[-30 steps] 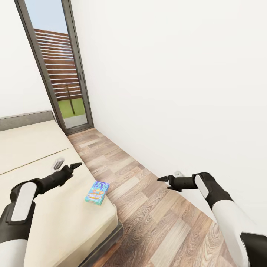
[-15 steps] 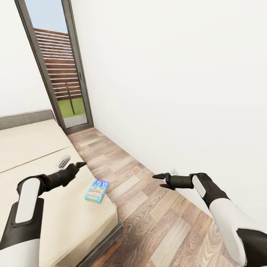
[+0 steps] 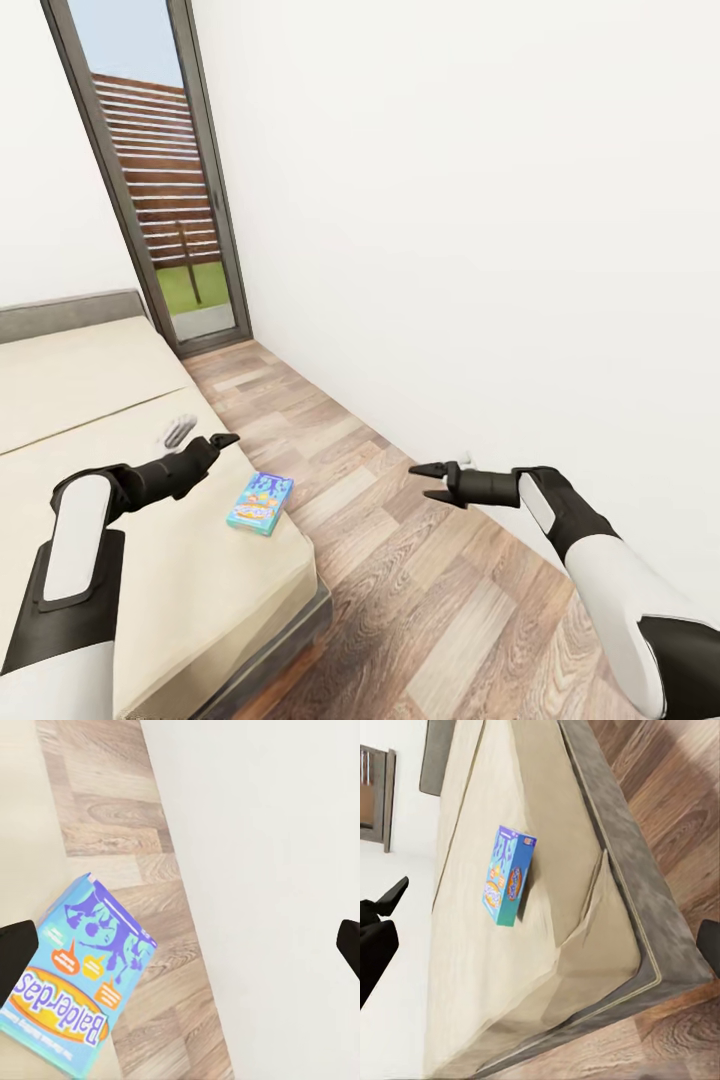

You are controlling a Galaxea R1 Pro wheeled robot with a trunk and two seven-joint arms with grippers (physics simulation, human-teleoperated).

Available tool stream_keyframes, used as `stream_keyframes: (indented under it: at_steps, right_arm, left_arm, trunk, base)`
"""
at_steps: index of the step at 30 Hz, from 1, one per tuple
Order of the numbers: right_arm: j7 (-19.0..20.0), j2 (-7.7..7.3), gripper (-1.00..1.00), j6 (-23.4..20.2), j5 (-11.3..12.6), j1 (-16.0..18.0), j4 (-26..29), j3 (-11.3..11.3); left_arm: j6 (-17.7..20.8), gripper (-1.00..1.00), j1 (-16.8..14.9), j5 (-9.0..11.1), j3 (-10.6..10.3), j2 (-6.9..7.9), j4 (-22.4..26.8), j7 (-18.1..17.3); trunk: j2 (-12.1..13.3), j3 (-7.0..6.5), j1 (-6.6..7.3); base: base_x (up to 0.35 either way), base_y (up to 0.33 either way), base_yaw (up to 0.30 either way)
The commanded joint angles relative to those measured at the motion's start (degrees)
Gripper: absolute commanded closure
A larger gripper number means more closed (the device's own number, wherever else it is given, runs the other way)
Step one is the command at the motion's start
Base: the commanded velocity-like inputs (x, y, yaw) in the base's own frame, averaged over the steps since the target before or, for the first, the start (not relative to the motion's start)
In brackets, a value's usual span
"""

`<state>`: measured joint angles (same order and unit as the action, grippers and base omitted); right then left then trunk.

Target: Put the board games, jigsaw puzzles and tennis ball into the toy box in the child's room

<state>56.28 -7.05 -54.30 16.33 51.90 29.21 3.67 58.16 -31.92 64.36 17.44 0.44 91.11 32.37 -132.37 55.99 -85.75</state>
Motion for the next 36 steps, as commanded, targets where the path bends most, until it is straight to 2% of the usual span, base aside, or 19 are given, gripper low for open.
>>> stream_keyframes:
  at_steps: [1,3,6,8,17,21,26,29,32,35,36]
  right_arm:
    - [0.26,0.01,-1.00,-0.20,-0.16,0.04,-0.01,0.16]
    - [3.42,-0.03,-1.00,0.05,-0.18,-0.06,0.05,0.17]
    - [5.21,-0.04,-1.00,0.23,-0.21,-0.21,0.07,0.18]
    - [8.31,-0.05,-1.00,0.64,-0.30,-0.63,0.10,0.18]
    - [12.50,0.14,-1.00,1.74,-0.53,-1.43,0.14,0.15]
    - [12.87,0.19,-1.00,2.32,-0.79,-1.53,0.14,0.15]
    - [12.23,0.28,-1.00,3.19,-1.13,-1.62,-0.09,0.17]
    - [9.91,0.48,-1.00,3.67,-1.11,-1.67,-0.32,0.27]
    - [9.06,0.62,-1.00,3.78,-1.04,-1.69,-0.36,0.32]
    - [7.31,1.14,-1.00,3.99,-0.91,-1.75,-0.46,0.43]
    - [7.31,1.14,-1.00,3.99,-0.91,-1.75,-0.46,0.43]
  left_arm:
    - [0.16,-1.00,-0.05,0.61,0.04,0.00,0.05,0.58]
    - [0.24,-1.00,-0.15,0.76,-0.24,-0.05,0.30,0.82]
    - [0.27,-1.00,-0.19,0.81,-0.51,-0.07,0.39,0.95]
    - [0.27,-1.00,-0.24,0.89,-1.07,-0.11,0.51,1.12]
    - [0.32,-1.00,-0.32,1.20,-1.87,-0.22,0.68,1.30]
    - [0.34,-1.00,-0.34,1.66,-1.97,-0.21,0.70,1.29]
    - [0.34,-1.00,-0.37,3.44,-2.06,-0.12,0.72,1.31]
    - [0.34,-1.00,-0.39,6.28,-2.08,0.00,0.73,1.35]
    - [0.35,-1.00,-0.39,7.32,-2.08,0.04,0.73,1.35]
    - [0.36,-1.00,-0.41,10.44,-2.05,0.18,0.74,1.37]
    - [0.36,-1.00,-0.41,10.44,-2.05,0.18,0.74,1.37]
  trunk:
    - [-0.44,0.24,-0.22]
    - [-1.24,0.60,-0.65]
    - [-2.44,1.15,-1.31]
    - [-3.25,1.51,-1.75]
    - [-6.86,3.14,-3.73]
    - [-8.46,3.86,-4.61]
    - [-10.47,4.76,-5.71]
    - [-10.89,5.38,-5.98]
    - [-10.93,6.05,-6.05]
    - [-10.96,6.49,-6.11]
    - [-10.96,6.49,-6.11]
  base:
    - [0.000,0.000,0.000]
    - [0.000,0.000,0.000]
    - [0.000,0.000,0.000]
    - [0.000,0.000,0.000]
    - [0.000,0.000,0.000]
    - [0.000,0.000,0.000]
    - [0.000,0.000,0.000]
    - [0.000,0.000,0.000]
    - [0.000,0.000,0.000]
    - [0.000,0.000,0.000]
    - [0.000,0.000,0.000]
